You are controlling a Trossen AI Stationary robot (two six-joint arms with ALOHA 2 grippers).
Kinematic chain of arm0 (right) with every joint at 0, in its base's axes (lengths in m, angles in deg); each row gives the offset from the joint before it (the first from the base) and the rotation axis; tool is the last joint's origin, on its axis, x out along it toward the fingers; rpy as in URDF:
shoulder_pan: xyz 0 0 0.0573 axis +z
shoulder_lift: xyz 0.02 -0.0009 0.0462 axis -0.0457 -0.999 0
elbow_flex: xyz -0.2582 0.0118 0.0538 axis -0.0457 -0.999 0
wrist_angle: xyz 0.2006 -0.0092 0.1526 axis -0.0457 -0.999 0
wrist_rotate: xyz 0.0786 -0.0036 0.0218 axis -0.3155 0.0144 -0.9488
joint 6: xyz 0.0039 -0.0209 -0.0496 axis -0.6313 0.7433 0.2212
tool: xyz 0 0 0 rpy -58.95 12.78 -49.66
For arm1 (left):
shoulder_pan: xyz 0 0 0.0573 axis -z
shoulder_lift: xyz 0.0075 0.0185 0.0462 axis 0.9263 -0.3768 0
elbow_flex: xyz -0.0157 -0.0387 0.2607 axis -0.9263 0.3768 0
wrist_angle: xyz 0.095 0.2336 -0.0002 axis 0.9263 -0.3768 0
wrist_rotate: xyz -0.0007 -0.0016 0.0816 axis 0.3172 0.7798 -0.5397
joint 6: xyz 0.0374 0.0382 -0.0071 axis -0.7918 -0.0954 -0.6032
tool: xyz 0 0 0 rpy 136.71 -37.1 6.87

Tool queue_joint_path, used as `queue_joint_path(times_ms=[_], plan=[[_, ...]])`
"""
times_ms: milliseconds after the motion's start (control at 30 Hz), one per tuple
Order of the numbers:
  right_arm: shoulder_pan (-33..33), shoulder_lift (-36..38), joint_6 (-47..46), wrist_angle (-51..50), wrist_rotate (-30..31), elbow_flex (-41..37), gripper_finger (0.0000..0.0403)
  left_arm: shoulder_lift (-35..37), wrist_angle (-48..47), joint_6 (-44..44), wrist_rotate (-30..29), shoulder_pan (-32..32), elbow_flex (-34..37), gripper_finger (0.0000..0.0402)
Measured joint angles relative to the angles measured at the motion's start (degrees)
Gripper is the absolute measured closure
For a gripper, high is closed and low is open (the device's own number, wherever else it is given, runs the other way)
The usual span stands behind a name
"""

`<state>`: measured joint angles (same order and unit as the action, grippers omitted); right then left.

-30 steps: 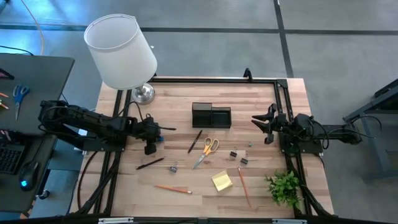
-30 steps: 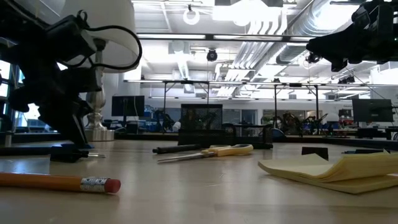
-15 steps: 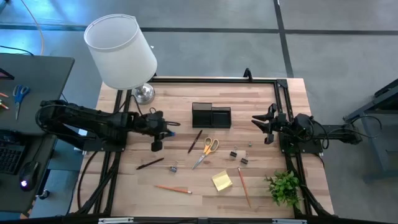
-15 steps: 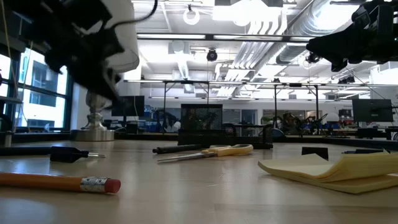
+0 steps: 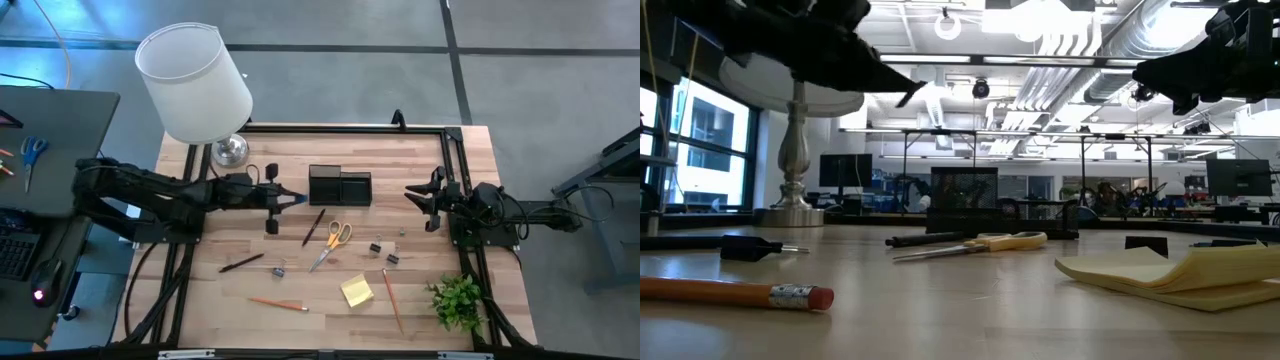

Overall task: Pick and place office supplies into organizer
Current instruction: Put the blue eraser into the black desk organizer

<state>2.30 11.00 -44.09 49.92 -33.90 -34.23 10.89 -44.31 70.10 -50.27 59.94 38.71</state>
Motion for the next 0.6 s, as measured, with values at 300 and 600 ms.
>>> queue_joint_path(times_ms=[300,600], plan=[[-0.02,0.02,-0.15,0.02,0.20,0.00,0.0320,-17.78,7.45,-2.31,-10.73,-0.04,-8.03,0.0348],[-0.01,0.02,-0.34,-0.16,0.11,0.00,0.0320,-27.93,-3.84,-1.20,-11.62,-4.16,-18.85,0.0346]])
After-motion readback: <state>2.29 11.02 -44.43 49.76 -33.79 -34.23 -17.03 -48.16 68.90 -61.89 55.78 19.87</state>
